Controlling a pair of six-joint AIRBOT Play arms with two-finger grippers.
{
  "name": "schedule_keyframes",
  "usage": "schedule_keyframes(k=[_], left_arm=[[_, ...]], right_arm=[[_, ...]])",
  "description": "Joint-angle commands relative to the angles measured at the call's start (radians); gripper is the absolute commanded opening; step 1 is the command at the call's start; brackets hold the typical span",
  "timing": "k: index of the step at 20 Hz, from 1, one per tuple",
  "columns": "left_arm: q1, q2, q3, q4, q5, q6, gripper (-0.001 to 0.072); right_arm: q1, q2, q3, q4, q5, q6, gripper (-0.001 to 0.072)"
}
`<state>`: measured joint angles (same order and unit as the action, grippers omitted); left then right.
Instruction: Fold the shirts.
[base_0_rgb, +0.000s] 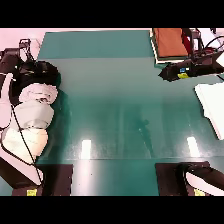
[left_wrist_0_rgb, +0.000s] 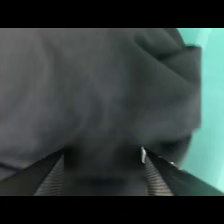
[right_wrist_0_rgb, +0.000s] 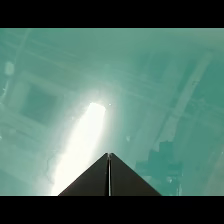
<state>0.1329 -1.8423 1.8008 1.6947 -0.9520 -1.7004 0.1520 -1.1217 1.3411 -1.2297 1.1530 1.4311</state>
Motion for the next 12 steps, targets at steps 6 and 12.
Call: schedule_keyframes(k=[6,12], left_arm=[[0.009,0.030,0.082,0.000,-0.002,-0.004,0.0019],[-0.119,0.399,0.273,-0.001,0.039,0.143,0.0018]], right_arm=[[0.000,0.001,0.038,0.000,-0.003,0.000,0.0024],[0.000,0.001,0.314,0.000,-0.001,0.000,0.0024]])
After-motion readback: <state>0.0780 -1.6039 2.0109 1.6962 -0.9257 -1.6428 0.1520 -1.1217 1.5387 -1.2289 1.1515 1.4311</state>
